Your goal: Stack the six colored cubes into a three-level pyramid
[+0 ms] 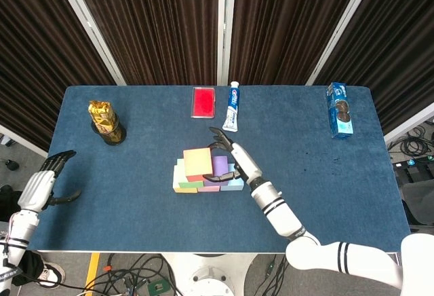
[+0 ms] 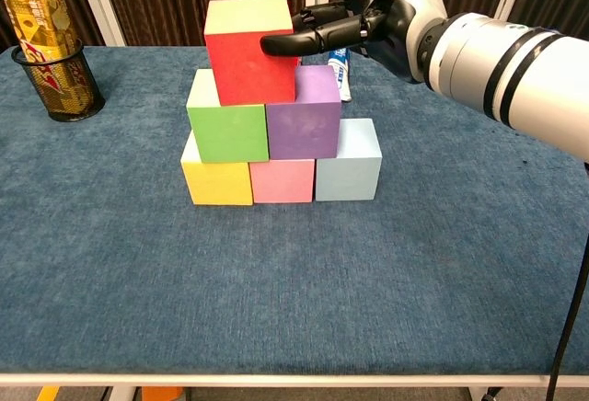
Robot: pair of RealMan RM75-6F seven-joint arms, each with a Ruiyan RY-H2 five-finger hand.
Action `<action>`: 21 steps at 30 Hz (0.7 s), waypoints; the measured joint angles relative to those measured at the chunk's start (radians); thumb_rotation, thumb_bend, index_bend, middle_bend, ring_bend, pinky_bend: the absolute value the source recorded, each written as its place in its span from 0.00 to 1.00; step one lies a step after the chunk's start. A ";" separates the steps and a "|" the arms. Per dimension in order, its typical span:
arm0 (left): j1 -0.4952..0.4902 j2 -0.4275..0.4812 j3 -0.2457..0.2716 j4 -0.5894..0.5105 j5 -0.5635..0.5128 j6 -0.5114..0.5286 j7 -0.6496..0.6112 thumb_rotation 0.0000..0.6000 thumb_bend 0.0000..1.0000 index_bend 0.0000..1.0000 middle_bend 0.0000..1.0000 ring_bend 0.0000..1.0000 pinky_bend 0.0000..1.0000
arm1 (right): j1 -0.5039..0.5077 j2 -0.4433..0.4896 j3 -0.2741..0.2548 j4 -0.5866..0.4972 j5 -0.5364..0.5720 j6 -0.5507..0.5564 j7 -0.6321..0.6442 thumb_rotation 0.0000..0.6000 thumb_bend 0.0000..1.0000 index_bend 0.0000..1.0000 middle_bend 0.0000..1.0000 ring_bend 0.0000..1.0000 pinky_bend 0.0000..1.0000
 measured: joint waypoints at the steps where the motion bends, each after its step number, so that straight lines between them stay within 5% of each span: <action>1: 0.000 0.000 0.000 0.000 0.000 0.000 0.000 1.00 0.23 0.09 0.07 0.00 0.05 | 0.000 0.003 -0.001 -0.001 -0.002 -0.004 0.002 1.00 0.13 0.00 0.38 0.02 0.00; 7: 0.000 0.000 0.000 0.000 0.002 0.003 0.001 1.00 0.23 0.09 0.07 0.00 0.05 | 0.001 0.017 -0.005 -0.004 -0.021 -0.025 0.023 1.00 0.10 0.00 0.22 0.00 0.00; 21: -0.002 0.005 0.000 -0.017 0.001 0.000 0.015 1.00 0.23 0.09 0.07 0.00 0.05 | -0.017 0.059 -0.013 -0.029 -0.066 -0.027 0.063 1.00 0.10 0.00 0.11 0.00 0.00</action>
